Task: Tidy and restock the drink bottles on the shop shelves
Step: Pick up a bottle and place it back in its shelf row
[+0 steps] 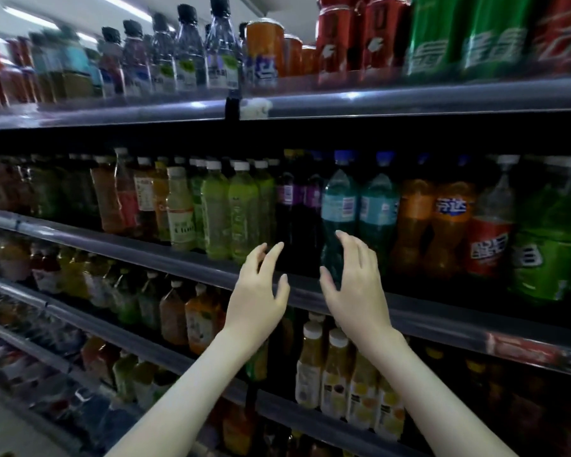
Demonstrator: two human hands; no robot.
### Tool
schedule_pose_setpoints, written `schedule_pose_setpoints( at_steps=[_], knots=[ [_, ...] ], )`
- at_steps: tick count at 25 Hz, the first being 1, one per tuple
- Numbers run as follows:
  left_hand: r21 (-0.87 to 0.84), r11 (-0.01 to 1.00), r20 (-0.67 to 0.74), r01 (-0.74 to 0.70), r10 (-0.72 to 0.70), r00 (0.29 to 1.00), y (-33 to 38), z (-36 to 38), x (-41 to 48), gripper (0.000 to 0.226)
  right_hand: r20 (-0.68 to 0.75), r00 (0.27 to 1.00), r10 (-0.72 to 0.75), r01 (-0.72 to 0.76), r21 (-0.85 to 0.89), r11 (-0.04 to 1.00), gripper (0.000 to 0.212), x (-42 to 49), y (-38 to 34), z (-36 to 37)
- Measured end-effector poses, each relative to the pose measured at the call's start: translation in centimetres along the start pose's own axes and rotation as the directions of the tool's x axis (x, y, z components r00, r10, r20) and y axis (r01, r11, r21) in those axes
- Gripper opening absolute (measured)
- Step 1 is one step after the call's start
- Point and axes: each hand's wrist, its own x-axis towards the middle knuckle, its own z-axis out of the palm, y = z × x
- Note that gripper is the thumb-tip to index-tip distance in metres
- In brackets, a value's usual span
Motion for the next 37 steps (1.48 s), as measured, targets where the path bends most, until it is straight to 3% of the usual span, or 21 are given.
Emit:
schedule_pose_setpoints(
  at_steps=[6,11,17,20,22,25,28,31,34,37],
  knots=[
    [0.069,0.996,0.002,0.064,-0.064,0.998,-9.0,0.3,4.4,0.056,-0.014,0.997,-0.076,0.077,0.128,0.989,0.054,3.5,-3.2,9.8],
    [0.107,0.985,-0.093,0.137,-0.128,0.987,-16.6,-2.4,7.5,0.058,0.007,0.995,-0.098,0.095,0.183,0.978,0.057,7.1,-7.7,17.5],
    [0.105,0.98,-0.123,0.167,-0.154,0.98,-25.4,-4.3,11.7,0.065,-0.076,0.991,-0.111,0.116,0.06,0.991,0.063,8.8,-11.4,23.8],
    [0.261,0.959,-0.119,0.106,-0.077,0.99,-28.8,-4.7,14.6,0.074,-0.096,0.991,-0.091,0.085,-0.058,0.995,0.062,10.1,-13.5,26.4],
    [0.257,0.966,-0.073,0.002,0.018,0.997,-30.0,-5.0,16.3,0.082,-0.123,0.99,-0.064,0.048,-0.125,0.991,0.057,11.0,-14.8,27.7],
    [0.097,0.988,-0.021,-0.124,0.126,0.992,-30.8,-4.8,17.6,0.09,-0.131,0.99,-0.044,0.02,-0.179,0.984,0.053,11.9,-16.6,29.1],
    [-0.17,0.976,-0.068,-0.133,0.123,0.99,-30.8,-4.7,17.5,0.092,-0.108,0.994,-0.006,-0.011,-0.153,0.988,0.055,12.4,-17.7,29.9],
    [-0.363,0.888,-0.128,-0.282,0.252,0.959,-31.6,-5.4,16.3,0.083,-0.001,0.989,0.147,-0.147,0.064,0.987,0.063,13.0,-19.2,30.0],
    [-0.473,0.809,-0.065,-0.348,0.362,0.93,-32.5,-6.8,14.5,0.084,0.16,0.96,0.23,-0.268,0.28,0.922,0.058,13.8,-20.2,29.7],
    [-0.511,0.791,-0.02,-0.336,0.38,0.925,-33.3,-8.1,13.4,0.08,0.141,0.964,0.224,-0.26,0.345,0.902,0.054,13.2,-20.6,29.8]
  ],
)
